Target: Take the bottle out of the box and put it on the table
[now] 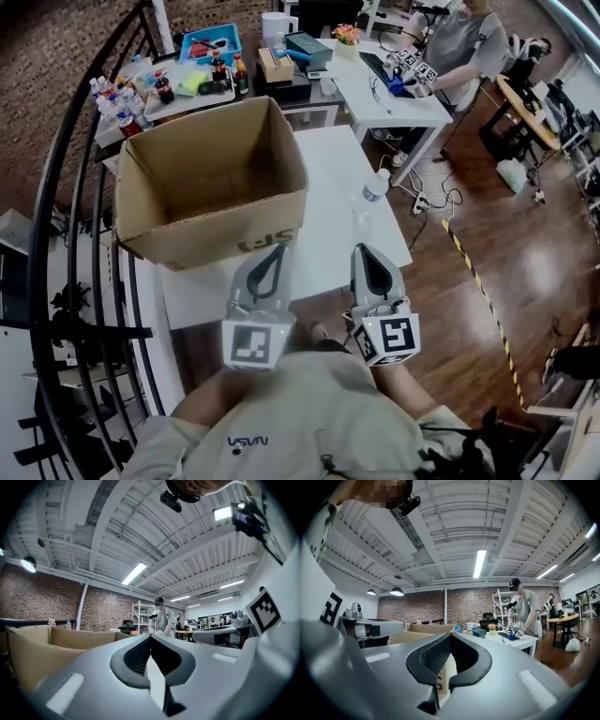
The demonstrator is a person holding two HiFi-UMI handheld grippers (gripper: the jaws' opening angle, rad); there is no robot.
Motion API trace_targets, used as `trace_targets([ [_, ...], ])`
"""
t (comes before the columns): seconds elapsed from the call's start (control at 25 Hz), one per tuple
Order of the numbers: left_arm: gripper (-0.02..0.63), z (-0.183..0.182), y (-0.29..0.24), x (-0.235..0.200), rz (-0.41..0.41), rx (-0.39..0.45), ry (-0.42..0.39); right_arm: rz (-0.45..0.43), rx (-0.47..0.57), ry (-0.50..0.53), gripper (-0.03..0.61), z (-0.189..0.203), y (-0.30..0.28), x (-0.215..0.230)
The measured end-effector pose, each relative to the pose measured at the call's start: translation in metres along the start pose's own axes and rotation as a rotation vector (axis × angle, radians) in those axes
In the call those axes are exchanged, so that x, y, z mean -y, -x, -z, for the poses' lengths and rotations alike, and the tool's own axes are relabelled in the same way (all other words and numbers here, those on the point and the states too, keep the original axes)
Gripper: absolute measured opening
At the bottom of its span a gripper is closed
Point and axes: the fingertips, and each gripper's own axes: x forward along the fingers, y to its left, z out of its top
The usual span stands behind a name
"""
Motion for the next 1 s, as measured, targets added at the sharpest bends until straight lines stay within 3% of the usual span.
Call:
trace_targets([
  [0.32,0.0,0.005,0.069,-0.045,-0.24,-0.041,-0.025,-0.155,-0.027,-0.017,0.0,0.004,0.012,-0.041],
  [0.68,0.0,0.023,0.075,-0.011,-0.303,-0.077,-0.065,-0.275,-0.058,-0.014,0.0,0.018,0.012,-0.038],
  [1.0,0.0,0.025,0.075,0.004,-0.347,-0.081,-0.097,-0.292,-0.064,-0.027,0.0,0.026,0.013,-0.018],
])
